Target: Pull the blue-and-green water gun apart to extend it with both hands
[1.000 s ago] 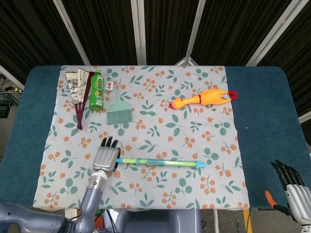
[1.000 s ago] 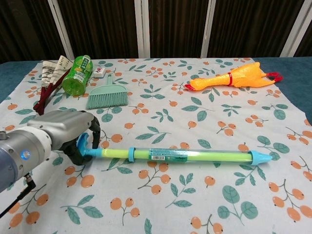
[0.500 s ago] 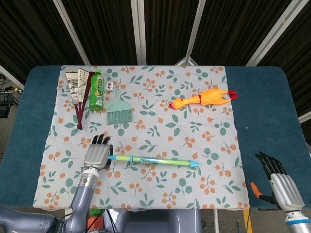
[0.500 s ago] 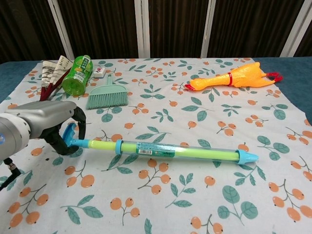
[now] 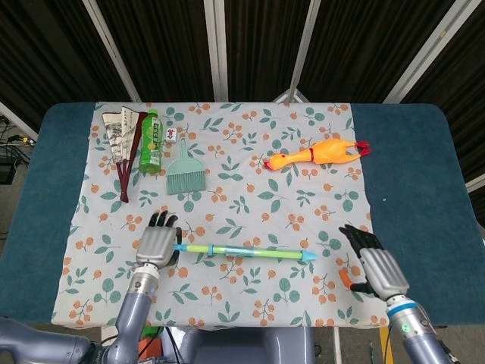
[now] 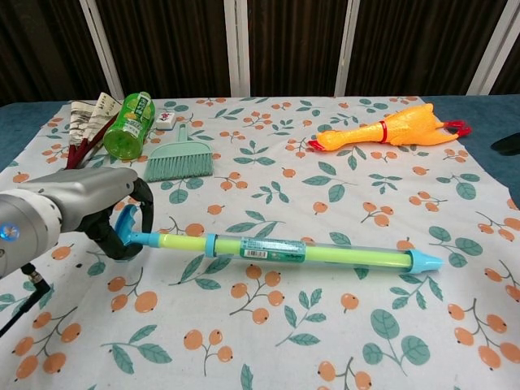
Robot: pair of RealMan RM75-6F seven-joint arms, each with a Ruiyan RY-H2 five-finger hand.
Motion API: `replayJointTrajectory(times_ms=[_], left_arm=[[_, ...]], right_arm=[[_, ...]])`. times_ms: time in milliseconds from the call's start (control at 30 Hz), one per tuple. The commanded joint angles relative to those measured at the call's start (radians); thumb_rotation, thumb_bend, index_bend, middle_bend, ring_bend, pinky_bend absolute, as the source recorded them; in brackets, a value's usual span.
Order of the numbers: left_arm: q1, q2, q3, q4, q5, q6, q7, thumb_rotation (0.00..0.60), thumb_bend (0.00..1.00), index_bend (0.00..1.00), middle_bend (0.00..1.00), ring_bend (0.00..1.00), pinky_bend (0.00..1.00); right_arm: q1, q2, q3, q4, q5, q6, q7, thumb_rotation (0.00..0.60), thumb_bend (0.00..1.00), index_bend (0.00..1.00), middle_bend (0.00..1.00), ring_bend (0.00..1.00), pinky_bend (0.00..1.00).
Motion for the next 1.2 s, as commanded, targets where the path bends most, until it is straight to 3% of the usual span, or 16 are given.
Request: replayJointTrajectory(times_ms=[33,267,533,933,1200], left_arm=[[-0.006,-0.015,-0.005,0.004,-0.006,0.006,0.006,0.600,0.61,0.61,0.14,0.00,0.05],[-0.022,-0.048,-0.025,-0.003,-0.026,0.024,0.025,0.600,0.61,0.61,0.14,0.00,0.05],[-0.029,-0.048,-0.035,-0.017,-0.044,0.034,0.034,0.600,0.61,0.61,0.14,0.00,0.05],[-0.036,-0.035,-0.041,-0.021,-0.054,0.032,0.028,0.600,0.61,0.62,0.14,0.00,0.05],[-0.037,-0.030,-0.037,-0.028,-0.054,0.034,0.020,0.600,0.61,0.62,0.14,0.00,0.05]], right_arm=[[0.069,-0.081,0.023,-0.025,0.121,-0.031,-0.109,0.600,0.42,0.00,0.00,0.00,0.00],[0.132,-0.224,0.032,0.001,0.269,0.031,-0.259,0.600,0.42,0.04,0.00,0.00,0.00],[0.187,-0.350,0.049,0.082,0.423,0.079,-0.338,0.600,0.42,0.20,0.00,0.00,0.00],[0.210,-0.423,0.051,0.151,0.459,0.124,-0.353,0.600,0.42,0.35,0.00,0.00,0.00],[0.209,-0.445,0.029,0.177,0.458,0.123,-0.344,0.600,0.42,0.35,0.00,0.00,0.00]])
